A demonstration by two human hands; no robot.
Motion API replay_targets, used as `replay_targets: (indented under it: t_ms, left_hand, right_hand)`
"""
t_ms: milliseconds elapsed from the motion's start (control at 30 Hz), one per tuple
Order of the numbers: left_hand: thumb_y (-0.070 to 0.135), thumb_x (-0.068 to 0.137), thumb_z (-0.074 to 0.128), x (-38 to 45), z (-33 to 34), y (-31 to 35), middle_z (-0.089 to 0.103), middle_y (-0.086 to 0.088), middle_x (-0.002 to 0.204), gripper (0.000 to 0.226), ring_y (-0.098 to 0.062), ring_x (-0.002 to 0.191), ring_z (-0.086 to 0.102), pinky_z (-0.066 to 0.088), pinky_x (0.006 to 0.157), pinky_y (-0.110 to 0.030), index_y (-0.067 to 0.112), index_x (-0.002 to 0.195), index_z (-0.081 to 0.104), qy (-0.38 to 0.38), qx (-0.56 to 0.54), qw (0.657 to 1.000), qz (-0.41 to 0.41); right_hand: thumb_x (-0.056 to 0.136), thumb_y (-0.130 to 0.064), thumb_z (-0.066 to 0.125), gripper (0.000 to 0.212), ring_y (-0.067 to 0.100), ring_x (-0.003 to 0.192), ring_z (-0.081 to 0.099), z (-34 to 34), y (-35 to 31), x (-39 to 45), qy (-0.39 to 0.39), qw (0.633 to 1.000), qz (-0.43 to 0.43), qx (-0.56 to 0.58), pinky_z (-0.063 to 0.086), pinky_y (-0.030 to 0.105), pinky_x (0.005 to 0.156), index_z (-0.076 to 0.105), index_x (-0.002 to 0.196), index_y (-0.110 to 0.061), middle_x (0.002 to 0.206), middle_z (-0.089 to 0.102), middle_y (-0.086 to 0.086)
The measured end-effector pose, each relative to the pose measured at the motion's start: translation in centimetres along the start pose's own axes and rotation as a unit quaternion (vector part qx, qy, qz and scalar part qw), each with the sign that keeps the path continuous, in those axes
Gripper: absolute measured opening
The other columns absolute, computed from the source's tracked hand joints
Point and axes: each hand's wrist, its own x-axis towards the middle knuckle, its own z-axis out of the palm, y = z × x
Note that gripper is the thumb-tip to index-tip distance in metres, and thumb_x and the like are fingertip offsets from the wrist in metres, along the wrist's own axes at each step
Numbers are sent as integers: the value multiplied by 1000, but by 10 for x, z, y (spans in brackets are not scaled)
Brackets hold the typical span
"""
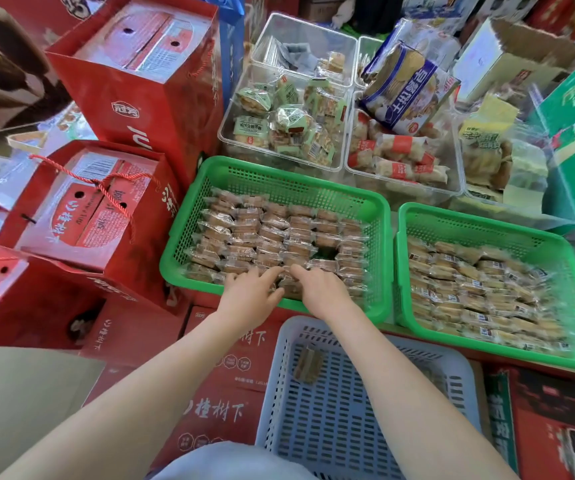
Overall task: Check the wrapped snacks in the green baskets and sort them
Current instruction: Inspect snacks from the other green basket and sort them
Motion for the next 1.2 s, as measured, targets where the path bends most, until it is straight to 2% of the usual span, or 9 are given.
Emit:
replay_targets:
  t_ms: [200, 267, 400, 533, 633, 733, 933, 1100, 1200]
  left_hand:
    - [13, 92, 64, 22, -1, 8, 70, -1, 108, 22, -26, 98, 65, 56, 78, -41, 18, 113, 67, 58, -127, 990, 19]
    - [10, 92, 66, 25, -1, 5, 70, -3, 103, 11, -26, 94, 65, 56, 78, -42, 14, 101, 72, 69, -156, 985, 1]
    - [10, 91, 72, 18, -6, 0, 69, -2, 97, 6, -25, 91, 66, 55, 78, -40, 13, 87, 70, 103, -240, 965, -18]
    - [17, 93, 72, -5, -27, 1, 72, 8, 97, 4, -24, 85, 71, 60, 75, -50, 18, 91, 68, 132, -330, 935, -9]
    - [15, 92, 73, -35, -54, 10, 71, 13, 87, 6, -9, 86, 69, 59, 75, -33, 18, 91, 67, 175, -378, 908, 52]
    - [9, 93, 70, -63, -76, 25, 70, 8, 83, 7, -11, 81, 69, 56, 71, -25, 13, 93, 65, 146, -468, 867, 92]
    - [17, 92, 61, -93, -77, 40, 76, -10, 97, 14, -26, 88, 72, 61, 80, -41, 6, 98, 55, 27, -648, 759, 58]
    - [15, 88, 63, -107, -67, 39, 72, -17, 116, 15, -33, 107, 70, 58, 92, -38, 6, 97, 57, 18, -674, 736, 57]
    - [16, 88, 65, -114, -63, 34, 72, -10, 120, 7, -34, 109, 69, 56, 95, -42, 12, 93, 62, 29, -659, 748, 69]
  right_hand:
    - [97, -6, 44, 42, 38, 92, 63, -1, 11, -1, 23, 994, -6, 104, 47, 41, 66, 42, 135, -25, 111, 66, 17]
    - [104, -29, 46, 31, 34, 95, 63, 0, 14, -2, 14, 988, 7, 151, 49, 41, 71, 44, 134, -23, 115, 66, 12]
    - [100, -60, 38, 50, 22, 108, 59, 0, 22, -14, -8, 943, 84, 323, 46, 38, 83, 46, 136, -26, 125, 61, 0]
    - [103, -46, 47, 30, 8, 112, 57, -12, 26, -48, 130, 871, 104, 463, 46, 27, 90, 58, 123, -27, 118, 61, -9]
    - [96, -36, 64, 26, -4, 109, 59, -28, 17, -87, 175, 798, 69, 572, 49, 20, 91, 60, 121, -31, 117, 64, -16]
    - [86, -41, 75, 44, 0, 117, 58, -32, 2, -112, 140, 792, 12, 595, 50, 24, 97, 57, 127, -41, 124, 63, -17]
    - [86, -11, 78, 28, 21, 103, 69, -29, -14, -134, 161, 761, -3, 628, 57, 52, 90, 67, 106, -26, 106, 73, 0]
    - [87, -21, 77, 31, 11, 113, 64, -23, -22, -147, 188, 764, 13, 617, 54, 39, 97, 59, 112, -26, 115, 67, -5]
    - [96, -27, 65, 17, 3, 95, 66, -27, -28, -156, 181, 733, 25, 655, 52, 21, 83, 58, 104, -14, 106, 69, -1]
